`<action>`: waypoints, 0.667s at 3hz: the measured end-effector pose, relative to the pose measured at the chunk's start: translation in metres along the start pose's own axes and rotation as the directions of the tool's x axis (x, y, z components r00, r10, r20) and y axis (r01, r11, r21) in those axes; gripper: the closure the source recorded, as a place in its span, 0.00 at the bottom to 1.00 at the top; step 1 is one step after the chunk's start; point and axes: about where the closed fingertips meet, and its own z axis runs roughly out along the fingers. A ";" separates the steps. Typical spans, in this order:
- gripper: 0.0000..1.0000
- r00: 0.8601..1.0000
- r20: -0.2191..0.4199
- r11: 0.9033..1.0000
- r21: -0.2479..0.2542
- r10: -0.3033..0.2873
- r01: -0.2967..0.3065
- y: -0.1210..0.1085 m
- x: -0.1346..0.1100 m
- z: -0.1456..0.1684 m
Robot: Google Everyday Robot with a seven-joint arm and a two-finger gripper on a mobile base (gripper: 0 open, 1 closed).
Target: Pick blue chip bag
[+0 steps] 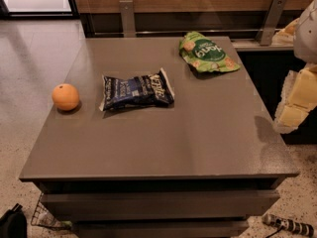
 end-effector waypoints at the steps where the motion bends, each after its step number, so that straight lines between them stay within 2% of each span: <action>1: 0.00 1.000 0.000 1.000 0.000 0.000 0.000 0.000 0.000 0.000; 2: 0.00 1.000 0.025 1.000 0.019 -0.016 0.016 -0.017 -0.008 -0.003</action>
Offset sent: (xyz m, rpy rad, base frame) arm 0.0657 0.0070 0.0313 0.0552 -0.0854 0.0701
